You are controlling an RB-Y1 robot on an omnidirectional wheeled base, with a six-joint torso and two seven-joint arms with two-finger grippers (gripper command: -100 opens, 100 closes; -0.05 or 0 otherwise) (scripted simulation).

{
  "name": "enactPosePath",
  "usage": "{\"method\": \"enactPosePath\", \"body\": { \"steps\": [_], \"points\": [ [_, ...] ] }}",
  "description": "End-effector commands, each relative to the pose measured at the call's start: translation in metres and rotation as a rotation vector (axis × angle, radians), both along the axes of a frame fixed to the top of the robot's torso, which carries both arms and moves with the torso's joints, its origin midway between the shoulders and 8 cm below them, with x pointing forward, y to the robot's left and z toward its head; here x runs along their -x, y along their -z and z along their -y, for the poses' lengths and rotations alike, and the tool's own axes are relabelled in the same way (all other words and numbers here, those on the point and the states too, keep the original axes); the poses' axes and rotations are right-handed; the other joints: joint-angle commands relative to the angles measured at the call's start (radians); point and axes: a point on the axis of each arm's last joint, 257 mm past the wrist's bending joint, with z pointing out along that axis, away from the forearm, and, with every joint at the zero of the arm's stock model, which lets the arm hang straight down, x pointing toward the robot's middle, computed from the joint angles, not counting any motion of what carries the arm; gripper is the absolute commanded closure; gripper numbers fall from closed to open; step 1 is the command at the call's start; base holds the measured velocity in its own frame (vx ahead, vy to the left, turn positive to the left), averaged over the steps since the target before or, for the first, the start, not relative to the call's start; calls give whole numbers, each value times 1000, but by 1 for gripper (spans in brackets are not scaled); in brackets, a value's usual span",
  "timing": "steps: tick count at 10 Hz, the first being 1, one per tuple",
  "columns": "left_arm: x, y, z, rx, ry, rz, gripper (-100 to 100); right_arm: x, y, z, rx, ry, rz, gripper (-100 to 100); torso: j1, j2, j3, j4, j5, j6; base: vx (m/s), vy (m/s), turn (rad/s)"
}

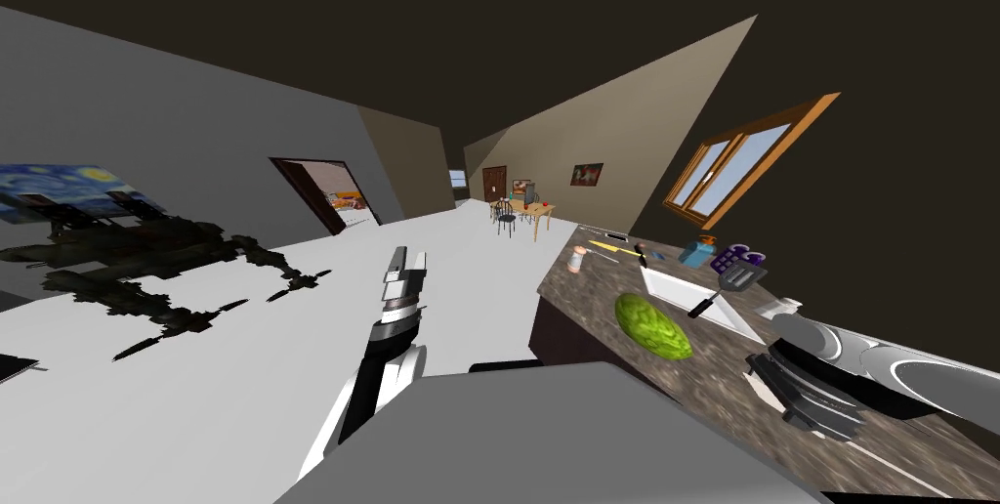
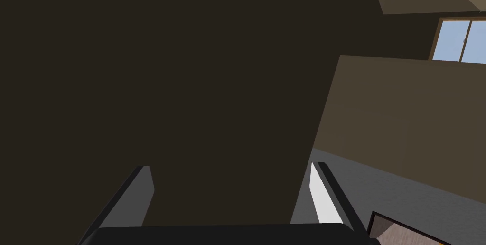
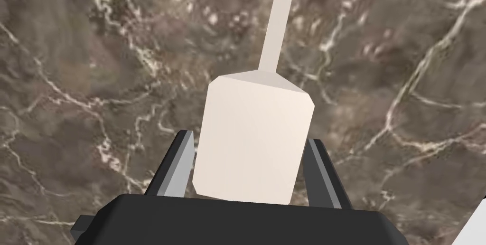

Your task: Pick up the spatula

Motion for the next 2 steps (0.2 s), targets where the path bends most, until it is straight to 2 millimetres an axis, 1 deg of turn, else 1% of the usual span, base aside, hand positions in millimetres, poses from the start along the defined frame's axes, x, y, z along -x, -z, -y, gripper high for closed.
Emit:
{"method": "enactPosePath", "body": {
  "steps": [1, 2],
  "points": [
    [0, 0, 0, 0, 0, 0, 0, 0, 0, 0, 0, 0, 0, 100, 0, 0, 0, 0, 0, 0, -15, 31, -7],
    [0, 0, 0, 0, 0, 0, 0, 0, 0, 1, 3, 0, 2, 0, -2, -1, -1, 0, 0, 0, -3, 6, -1]
  ]
}}
